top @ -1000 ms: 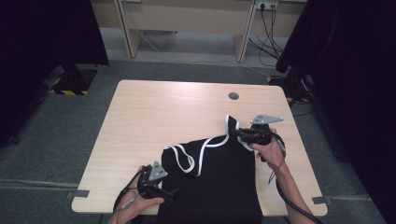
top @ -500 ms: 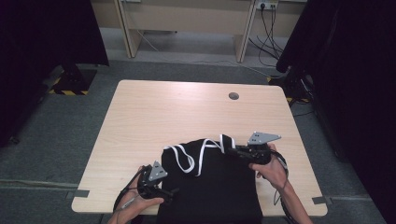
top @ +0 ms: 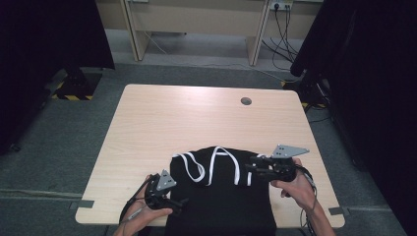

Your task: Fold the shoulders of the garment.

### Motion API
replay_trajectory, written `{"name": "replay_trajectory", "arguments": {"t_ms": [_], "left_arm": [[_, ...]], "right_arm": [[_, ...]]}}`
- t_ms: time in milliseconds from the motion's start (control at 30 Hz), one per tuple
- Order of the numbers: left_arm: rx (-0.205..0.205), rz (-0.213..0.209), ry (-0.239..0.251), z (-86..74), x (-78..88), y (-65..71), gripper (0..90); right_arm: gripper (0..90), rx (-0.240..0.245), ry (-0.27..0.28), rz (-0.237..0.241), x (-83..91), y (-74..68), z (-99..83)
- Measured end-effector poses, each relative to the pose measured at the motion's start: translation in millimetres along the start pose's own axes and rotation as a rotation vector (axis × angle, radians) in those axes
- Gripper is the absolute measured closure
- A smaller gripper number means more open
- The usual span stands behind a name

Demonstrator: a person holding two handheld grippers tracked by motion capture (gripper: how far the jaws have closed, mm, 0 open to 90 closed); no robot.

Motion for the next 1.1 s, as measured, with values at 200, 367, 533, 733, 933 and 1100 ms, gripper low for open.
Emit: {"name": "replay_trajectory", "arguments": {"t_ms": [200,367,533,733,933,1100], "left_arm": [[0.000,0.000,0.000,0.0,0.0,0.0,0.0],[0.001,0.001,0.000,0.0,0.1,-0.1,0.0],[0.001,0.002,0.000,-0.1,0.1,-0.1,0.0],[0.001,0.003,0.000,-0.1,0.2,-0.1,0.0],[0.003,0.004,0.000,-0.2,0.3,0.0,0.0],[0.003,0.005,-0.001,-0.2,0.4,0.0,0.0]], "right_arm": [[59.3,0.020,-0.057,-0.043,-7.7,4.2,-9.7],[59.1,0.059,-0.132,-0.082,-18.3,6.4,-26.9],[58.4,0.099,-0.222,-0.126,-23.7,10.7,-45.8],[51.5,0.084,-0.214,-0.142,-23.2,12.1,-46.9],[42.9,0.051,-0.183,-0.243,-10.9,24.1,-40.3],[36.3,0.020,-0.220,-0.291,-4.0,31.7,-55.9]]}}
Point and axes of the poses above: each handheld gripper's, and its own axes: x roughly backward along the jaws, z roughly out of its top, y roughly to its right, the point moved 7 cm from there along -x, roughly forward along the jaws, and after that the axes turned 10 degrees about y, right-handed, at the moved point
